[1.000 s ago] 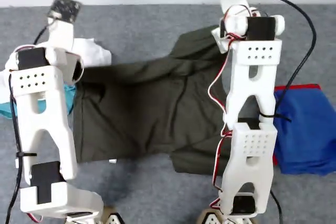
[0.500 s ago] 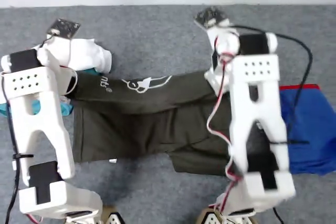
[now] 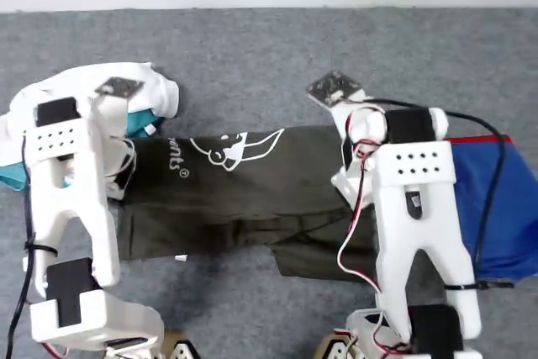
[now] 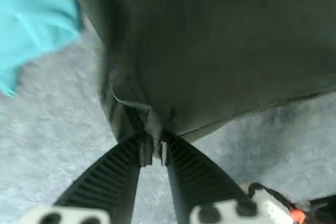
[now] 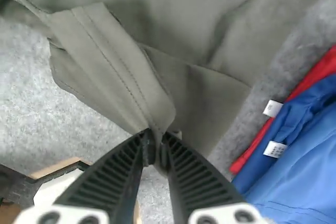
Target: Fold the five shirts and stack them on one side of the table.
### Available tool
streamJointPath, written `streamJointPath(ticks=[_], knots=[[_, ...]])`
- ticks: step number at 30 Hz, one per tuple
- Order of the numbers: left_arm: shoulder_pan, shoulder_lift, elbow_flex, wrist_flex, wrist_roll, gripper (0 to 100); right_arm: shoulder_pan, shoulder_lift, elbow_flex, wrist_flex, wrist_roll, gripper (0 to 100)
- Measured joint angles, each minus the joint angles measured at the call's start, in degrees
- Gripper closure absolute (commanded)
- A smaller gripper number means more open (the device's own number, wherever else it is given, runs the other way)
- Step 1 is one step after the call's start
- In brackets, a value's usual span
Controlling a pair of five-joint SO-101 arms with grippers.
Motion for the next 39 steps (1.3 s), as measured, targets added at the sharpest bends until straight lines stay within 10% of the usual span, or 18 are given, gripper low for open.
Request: streamJointPath(ticks=[39], knots=[[-0.1, 0.0, 8.4, -0.1, -8.8, 91, 3.5, -3.8, 13.2, 0.6, 2.9, 80.8]])
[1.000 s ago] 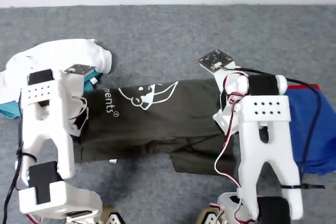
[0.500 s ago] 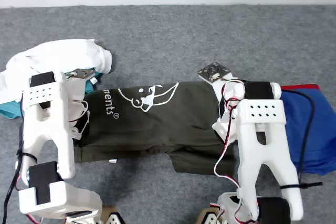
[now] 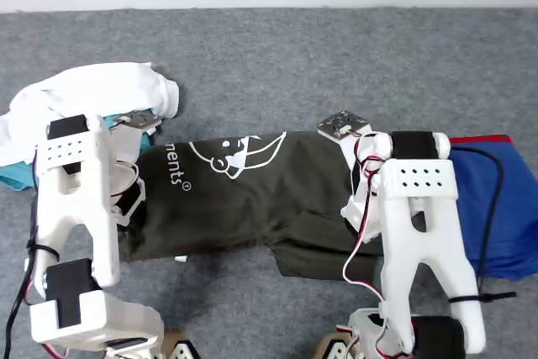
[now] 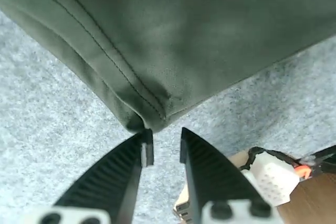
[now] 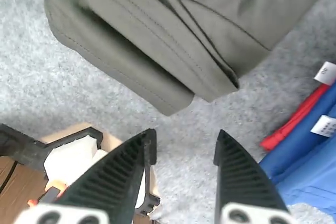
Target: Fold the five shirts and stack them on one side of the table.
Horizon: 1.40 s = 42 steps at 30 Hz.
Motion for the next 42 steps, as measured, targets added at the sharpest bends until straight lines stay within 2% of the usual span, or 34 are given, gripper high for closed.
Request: streamJointPath(ticks=[5, 10, 14, 19, 23, 26, 32, 37, 42], knots=[[-3.6, 0.0, -6.9, 0.0, -1.1, 91, 0.1, -4.6, 0.0, -5.2, 0.0, 80.8], [-7.0, 0.0, -17.4, -0.5, -1.0, 91, 4.0, -6.2, 0.0, -17.8, -3.2, 80.5], [-1.5, 0.0, -19.9, -1.2, 4.7, 91, 4.7, -2.6, 0.1, -27.3, -6.6, 80.5], [9.2, 0.0, -19.9, -8.7, 15.3, 91, 4.9, 6.5, 0.1, -34.8, -9.1, 80.5], [15.4, 0.0, -14.5, -15.7, 18.1, 91, 3.8, 12.0, 0.1, -37.5, -9.2, 80.7], [17.1, 0.0, -8.7, -20.7, 18.5, 91, 1.8, 15.1, 0.1, -41.8, -9.2, 80.5], [17.0, 0.0, -0.1, -28.2, 18.8, 91, -1.1, 20.5, 0.1, -52.0, -9.2, 80.5], [17.2, 0.0, 6.4, -35.2, 18.8, 91, -0.8, 27.1, 0.0, -58.1, -9.5, 80.6], [17.2, 0.0, 12.9, -45.7, 18.8, 91, -1.0, 35.3, -5.2, -59.1, -9.5, 80.9]])
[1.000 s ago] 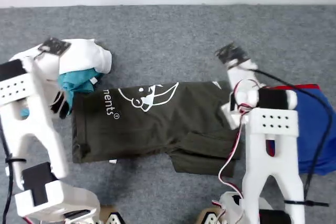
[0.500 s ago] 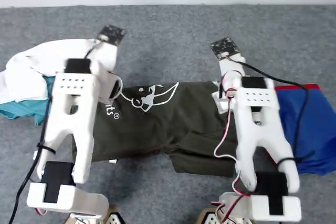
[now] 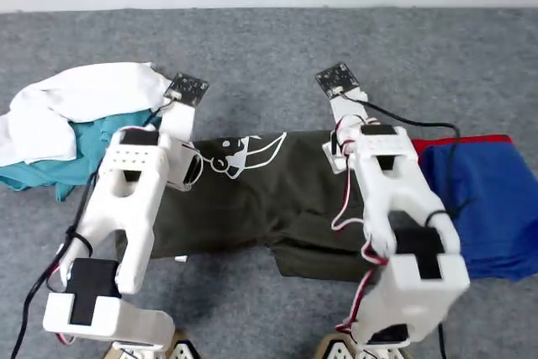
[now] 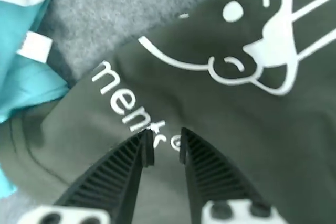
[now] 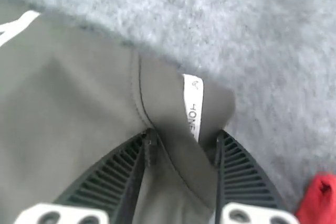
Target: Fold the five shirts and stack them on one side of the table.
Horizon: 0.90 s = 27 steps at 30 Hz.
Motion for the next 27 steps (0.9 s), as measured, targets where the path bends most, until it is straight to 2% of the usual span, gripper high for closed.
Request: streamJointPath(ticks=[3, 7, 8, 10, 13, 20, 27], knots=[[0.0, 0.0, 4.5, -7.1, 0.0, 91, 0.0, 5.3, -5.4, 3.5, 0.0, 82.8], [0.0, 0.0, 10.5, -15.6, -0.2, 91, 0.2, 10.9, -13.4, 9.8, 0.0, 99.0], [0.0, 0.0, 10.7, -16.4, 0.0, 91, 0.2, 12.0, -15.2, 11.3, 0.0, 99.1], [0.0, 0.0, 10.9, -17.1, 0.2, 91, 0.3, 13.7, -18.4, 13.9, 0.0, 96.1], [0.1, 0.0, 11.1, -17.5, 0.2, 91, 0.4, 15.4, -22.2, 17.8, 0.0, 99.3], [0.1, 0.0, 11.3, -17.7, 0.2, 91, 0.4, 16.3, -28.0, 27.0, 1.6, 98.9], [0.1, 0.0, 11.3, -17.7, 0.2, 91, 6.5, 17.2, -35.1, 30.7, 1.9, 98.3]])
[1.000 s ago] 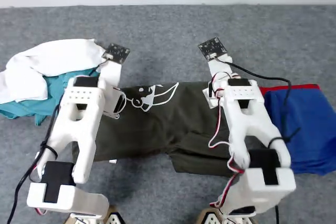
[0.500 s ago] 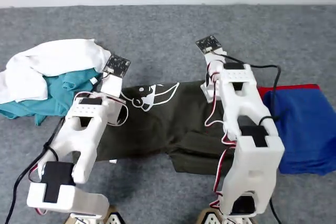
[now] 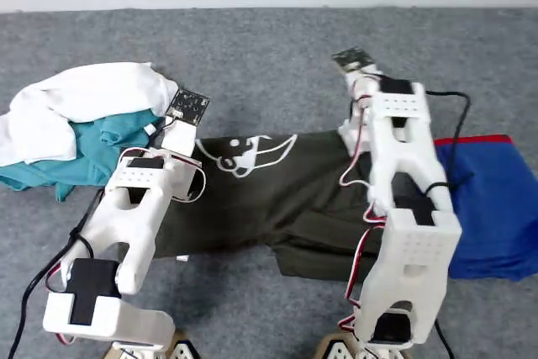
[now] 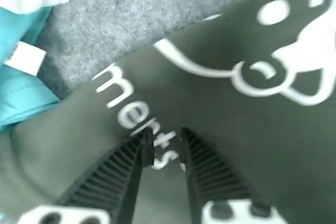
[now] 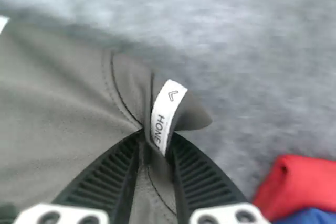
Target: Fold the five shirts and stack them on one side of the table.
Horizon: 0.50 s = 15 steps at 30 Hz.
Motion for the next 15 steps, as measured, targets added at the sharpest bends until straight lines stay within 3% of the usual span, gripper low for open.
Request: streamJointPath(ticks=[6, 15], knots=[[0.0, 0.0, 0.0, 0.0, 0.0, 91, 1.0, 0.0, -0.7, 1.1, 0.1, 79.5], [0.0, 0.0, 0.0, 0.0, 0.0, 91, 0.4, -2.3, -2.7, 11.9, 0.1, 78.2]])
